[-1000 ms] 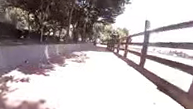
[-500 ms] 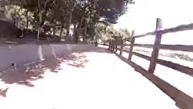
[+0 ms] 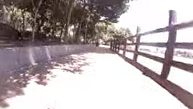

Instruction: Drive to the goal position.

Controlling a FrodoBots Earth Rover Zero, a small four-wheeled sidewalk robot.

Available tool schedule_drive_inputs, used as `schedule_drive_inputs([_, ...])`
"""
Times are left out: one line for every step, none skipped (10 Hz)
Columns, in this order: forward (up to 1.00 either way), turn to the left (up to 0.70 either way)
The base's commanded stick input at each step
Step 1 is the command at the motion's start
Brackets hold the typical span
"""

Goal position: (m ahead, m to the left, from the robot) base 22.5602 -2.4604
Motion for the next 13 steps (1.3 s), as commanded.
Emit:
schedule_drive_inputs([1.00,-0.40])
schedule_drive_inputs([1.00,-0.14])
schedule_drive_inputs([1.00,0.00])
schedule_drive_inputs([1.00,0.00])
schedule_drive_inputs([1.00,0.00])
schedule_drive_inputs([1.00,0.00])
schedule_drive_inputs([1.00,0.00])
schedule_drive_inputs([1.00,0.00])
schedule_drive_inputs([1.00,0.00])
schedule_drive_inputs([1.00,0.00])
schedule_drive_inputs([1.00,0.00])
schedule_drive_inputs([1.00,0.00])
schedule_drive_inputs([1.00,0.00])
